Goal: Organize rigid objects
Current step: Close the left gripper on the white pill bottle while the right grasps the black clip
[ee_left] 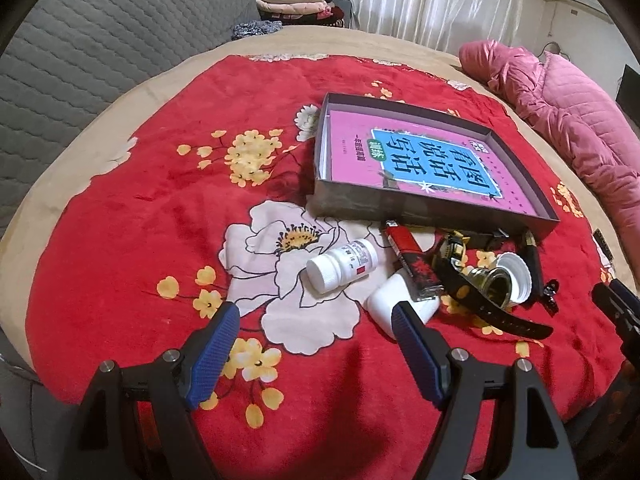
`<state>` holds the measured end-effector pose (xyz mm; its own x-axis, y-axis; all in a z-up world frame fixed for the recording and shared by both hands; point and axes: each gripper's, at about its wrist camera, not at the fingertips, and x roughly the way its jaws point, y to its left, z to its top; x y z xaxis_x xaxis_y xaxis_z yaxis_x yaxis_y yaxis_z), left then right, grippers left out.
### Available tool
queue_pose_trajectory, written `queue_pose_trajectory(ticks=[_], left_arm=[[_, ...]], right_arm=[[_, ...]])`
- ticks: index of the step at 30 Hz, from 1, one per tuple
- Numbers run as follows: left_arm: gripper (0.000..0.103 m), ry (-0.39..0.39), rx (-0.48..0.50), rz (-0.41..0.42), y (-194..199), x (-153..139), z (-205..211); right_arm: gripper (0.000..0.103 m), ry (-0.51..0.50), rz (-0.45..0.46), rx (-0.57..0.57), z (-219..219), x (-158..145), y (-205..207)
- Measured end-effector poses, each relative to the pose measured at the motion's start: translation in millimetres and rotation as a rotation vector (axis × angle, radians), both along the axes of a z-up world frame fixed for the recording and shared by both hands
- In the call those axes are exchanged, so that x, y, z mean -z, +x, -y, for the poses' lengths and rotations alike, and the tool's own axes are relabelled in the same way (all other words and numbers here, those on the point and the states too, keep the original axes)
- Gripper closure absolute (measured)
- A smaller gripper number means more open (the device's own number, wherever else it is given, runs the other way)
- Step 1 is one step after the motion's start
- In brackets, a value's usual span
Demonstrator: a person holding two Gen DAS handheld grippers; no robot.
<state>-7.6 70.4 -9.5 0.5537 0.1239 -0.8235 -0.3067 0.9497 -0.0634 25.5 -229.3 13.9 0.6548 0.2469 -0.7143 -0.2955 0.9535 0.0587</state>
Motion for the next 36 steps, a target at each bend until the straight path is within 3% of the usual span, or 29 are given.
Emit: queue_pose_trajectory(ticks=[10, 20, 29, 36], left_arm=[[0.025, 0.045, 0.014, -0.023, 8, 14, -5], [0.025, 0.052, 0.023, -0.037, 18, 20, -10], [0.025, 0.081, 0.055, -0.087, 37, 32, -10], [0.032, 0.1, 0.107, -0.101, 50, 37, -4]], right_arm=[[0.025, -0.027, -0.033, 0.002, -3, 11, 4], [0.025, -0.082, -0.113, -0.043, -11, 43, 24], [0.025, -0.099, -0.116, -0.049, -12, 50, 31], [0.025, -0.116, -0.111, -0.069, -16, 49, 31]])
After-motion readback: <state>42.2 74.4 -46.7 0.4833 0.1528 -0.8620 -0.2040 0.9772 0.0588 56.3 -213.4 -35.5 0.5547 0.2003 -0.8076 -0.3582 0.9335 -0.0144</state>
